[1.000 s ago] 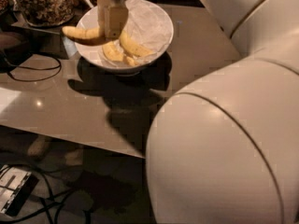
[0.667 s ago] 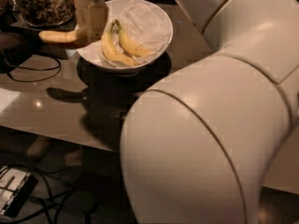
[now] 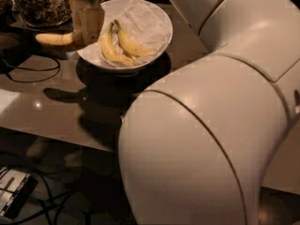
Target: Pick banana from white bowl
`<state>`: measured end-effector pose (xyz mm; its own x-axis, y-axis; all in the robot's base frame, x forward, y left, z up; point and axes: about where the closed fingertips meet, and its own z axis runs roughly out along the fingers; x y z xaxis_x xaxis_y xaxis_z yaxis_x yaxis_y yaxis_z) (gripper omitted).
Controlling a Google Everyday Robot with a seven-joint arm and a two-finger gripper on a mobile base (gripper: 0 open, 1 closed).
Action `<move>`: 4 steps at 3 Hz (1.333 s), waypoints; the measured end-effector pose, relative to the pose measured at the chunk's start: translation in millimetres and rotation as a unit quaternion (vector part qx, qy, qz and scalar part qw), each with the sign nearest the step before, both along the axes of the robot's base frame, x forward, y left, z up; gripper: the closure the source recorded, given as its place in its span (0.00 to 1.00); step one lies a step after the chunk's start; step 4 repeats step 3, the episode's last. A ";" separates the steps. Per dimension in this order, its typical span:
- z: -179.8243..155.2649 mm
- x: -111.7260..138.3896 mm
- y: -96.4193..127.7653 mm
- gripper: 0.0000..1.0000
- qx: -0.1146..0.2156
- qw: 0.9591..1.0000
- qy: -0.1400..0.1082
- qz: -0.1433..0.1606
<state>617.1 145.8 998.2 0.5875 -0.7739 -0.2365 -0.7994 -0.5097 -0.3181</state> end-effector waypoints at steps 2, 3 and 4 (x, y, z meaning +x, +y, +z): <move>-38.2 -15.0 32.7 1.00 -0.016 0.998 0.032 0.044; -38.7 -13.7 34.7 1.00 -0.014 0.998 0.030 0.044; -38.7 -13.7 34.7 1.00 -0.014 0.998 0.030 0.044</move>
Offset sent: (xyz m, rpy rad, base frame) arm -0.0298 0.0339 -0.0698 -0.0718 0.1412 0.1248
